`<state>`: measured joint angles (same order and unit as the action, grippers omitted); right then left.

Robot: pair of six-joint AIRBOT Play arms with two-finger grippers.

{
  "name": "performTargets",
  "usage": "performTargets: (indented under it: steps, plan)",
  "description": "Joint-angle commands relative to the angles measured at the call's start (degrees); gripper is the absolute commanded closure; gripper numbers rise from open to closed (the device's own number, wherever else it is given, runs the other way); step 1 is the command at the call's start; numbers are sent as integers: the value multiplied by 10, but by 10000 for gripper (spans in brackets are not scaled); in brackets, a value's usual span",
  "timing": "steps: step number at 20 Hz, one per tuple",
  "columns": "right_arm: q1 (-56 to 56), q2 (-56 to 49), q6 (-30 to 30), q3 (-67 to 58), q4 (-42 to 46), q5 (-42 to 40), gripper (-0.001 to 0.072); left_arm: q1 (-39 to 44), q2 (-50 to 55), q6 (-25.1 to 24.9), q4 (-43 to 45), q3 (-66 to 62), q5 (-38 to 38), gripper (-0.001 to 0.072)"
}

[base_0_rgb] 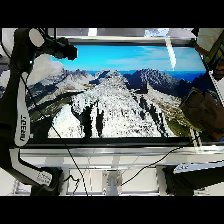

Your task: Fold the shirts.

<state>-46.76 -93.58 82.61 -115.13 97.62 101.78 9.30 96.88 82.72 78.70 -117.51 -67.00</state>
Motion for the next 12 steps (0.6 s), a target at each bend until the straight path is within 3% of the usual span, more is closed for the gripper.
performTargets:
  steps: [1, 4, 7, 9, 12]
  plan:
    - [-2, 0, 1, 0, -158, -60, 305, 0, 0, 0, -40, 0, 5, 366]
    - [18, 0, 1, 0, -378, -121, 307, 0, 0, 0, -86, 0, 10, 365]
    - [89, 0, -31, 0, -524, -166, 309, 5, 0, -19, -115, 0, 3, 366]
    - [165, 0, -56, 0, -562, -189, 310, 21, 0, -58, -94, 0, -16, 366]
    - [306, 0, -98, 0, -553, -231, 310, 53, 0, -64, -15, 0, -40, 366]
